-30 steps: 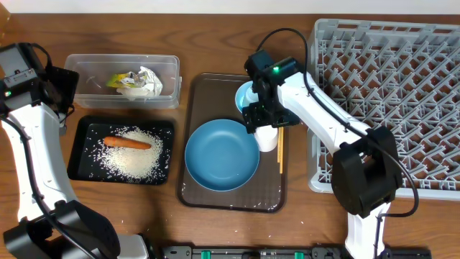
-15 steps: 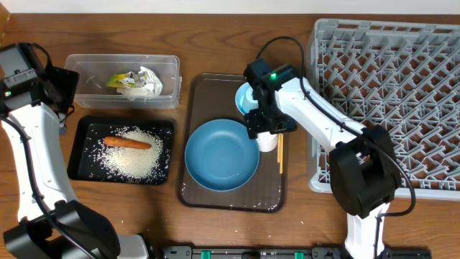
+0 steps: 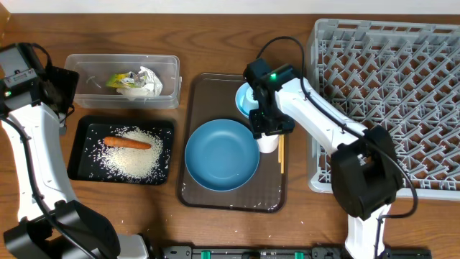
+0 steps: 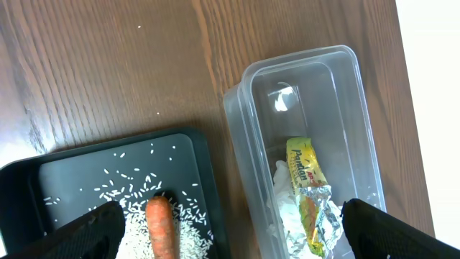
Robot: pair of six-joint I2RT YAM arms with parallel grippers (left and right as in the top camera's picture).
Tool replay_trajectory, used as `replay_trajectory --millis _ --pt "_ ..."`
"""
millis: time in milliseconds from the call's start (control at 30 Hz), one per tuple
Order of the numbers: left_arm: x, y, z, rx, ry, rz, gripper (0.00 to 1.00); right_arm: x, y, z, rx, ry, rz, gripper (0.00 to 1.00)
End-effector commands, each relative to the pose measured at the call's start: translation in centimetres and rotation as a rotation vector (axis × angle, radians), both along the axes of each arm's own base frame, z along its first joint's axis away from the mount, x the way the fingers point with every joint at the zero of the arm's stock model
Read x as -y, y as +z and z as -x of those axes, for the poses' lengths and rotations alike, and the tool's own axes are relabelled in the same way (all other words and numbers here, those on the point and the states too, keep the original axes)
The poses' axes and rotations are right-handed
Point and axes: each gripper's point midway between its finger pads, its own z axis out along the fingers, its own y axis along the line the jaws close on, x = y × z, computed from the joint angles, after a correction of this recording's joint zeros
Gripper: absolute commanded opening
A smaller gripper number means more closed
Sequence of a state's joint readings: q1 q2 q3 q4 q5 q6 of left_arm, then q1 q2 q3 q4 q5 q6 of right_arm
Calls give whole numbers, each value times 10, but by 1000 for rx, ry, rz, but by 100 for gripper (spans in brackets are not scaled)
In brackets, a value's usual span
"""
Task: Sort waste into correct bins and load items into the dishwasher rack
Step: 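Carry the pink cup right and set it upside down in the rack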
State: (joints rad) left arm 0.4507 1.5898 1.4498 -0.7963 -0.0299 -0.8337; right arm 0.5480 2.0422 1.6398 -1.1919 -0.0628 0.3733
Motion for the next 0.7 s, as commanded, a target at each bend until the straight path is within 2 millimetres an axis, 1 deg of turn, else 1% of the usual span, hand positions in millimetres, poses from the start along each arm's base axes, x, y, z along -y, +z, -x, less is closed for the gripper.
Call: replay_trajectory --millis 0,100,133,167,233,300,367,433,500,533,567,600,667 --pt "-4 5 0 6 1 -16 98 -2 55 -15 137 -4 -74 57" --pt "-4 5 0 6 1 -16 98 4 93 -22 230 -19 -125 58" --pt "-4 5 0 6 1 -16 98 9 109 -25 269 -30 -145 58" --pt "-4 5 0 6 1 -16 98 13 119 -27 295 -39 -157 58" --pt "-4 5 0 6 1 -16 98 28 145 -32 363 -61 -181 58" --pt "-4 5 0 6 1 -16 98 55 171 -39 441 -121 -185 59" --pt "-4 5 0 6 1 -16 98 91 194 -49 525 -203 -163 58" --pt "-4 5 0 6 1 -16 98 129 211 -57 590 -295 -132 58" --pt "-4 5 0 6 1 -16 98 179 225 -63 653 -404 -100 60" --pt "-4 5 0 6 1 -16 98 196 227 -65 667 -446 -88 61" --pt "-4 5 0 6 1 -16 98 221 229 -66 679 -508 -69 61" --pt "-4 5 0 6 1 -16 98 242 229 -66 685 -559 -52 62" --pt "-4 5 0 6 1 -16 98 290 225 -63 684 -666 -4 62"
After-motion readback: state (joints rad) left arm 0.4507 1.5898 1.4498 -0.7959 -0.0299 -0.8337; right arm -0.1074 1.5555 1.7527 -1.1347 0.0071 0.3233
